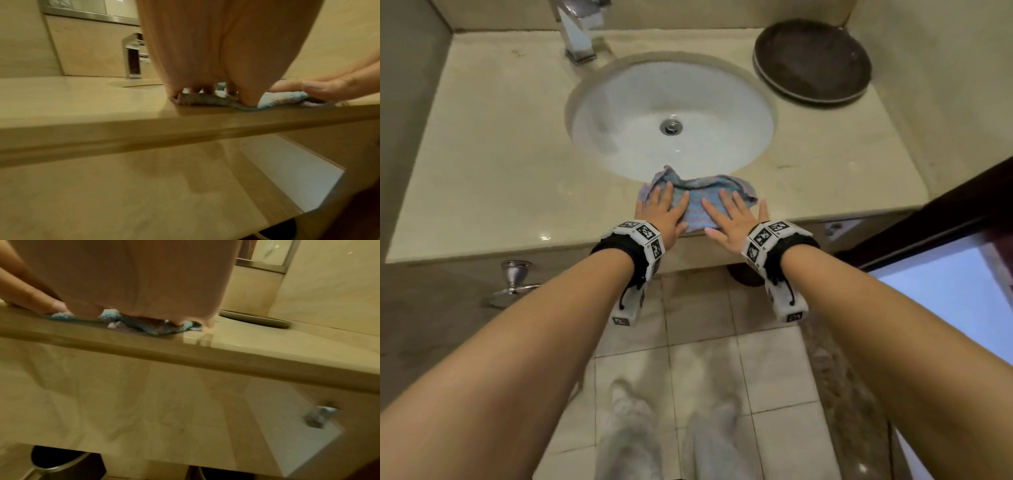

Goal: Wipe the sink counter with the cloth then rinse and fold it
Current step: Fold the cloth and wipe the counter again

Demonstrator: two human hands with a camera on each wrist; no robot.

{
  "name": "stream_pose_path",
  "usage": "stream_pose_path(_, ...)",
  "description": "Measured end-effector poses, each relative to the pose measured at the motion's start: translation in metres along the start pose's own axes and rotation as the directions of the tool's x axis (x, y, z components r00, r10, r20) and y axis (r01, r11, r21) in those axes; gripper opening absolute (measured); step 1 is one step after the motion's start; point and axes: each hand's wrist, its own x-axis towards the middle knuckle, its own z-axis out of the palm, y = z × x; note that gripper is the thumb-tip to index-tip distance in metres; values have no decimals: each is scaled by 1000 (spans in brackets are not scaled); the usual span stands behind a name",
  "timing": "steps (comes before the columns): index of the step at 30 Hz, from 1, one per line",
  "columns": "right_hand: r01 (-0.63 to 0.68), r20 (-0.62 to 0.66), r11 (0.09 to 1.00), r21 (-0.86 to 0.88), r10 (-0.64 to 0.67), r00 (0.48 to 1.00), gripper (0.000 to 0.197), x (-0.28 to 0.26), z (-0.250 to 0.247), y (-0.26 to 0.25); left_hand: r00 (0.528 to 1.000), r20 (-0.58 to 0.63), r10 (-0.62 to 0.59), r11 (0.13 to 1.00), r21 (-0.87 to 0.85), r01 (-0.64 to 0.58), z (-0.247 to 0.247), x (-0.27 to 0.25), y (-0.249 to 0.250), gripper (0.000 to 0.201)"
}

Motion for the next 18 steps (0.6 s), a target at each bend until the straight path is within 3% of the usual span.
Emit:
stream_pose_path(9,-126,-9,989,73,127,992,59,-39,5,125,993,11,120,991,62,-120,-28,57,124,61)
stream_pose_path(18,-223,-14,967,121,227,974,62,-21,-14,194,982,1,191,980,57,-190,-56,125,177,60)
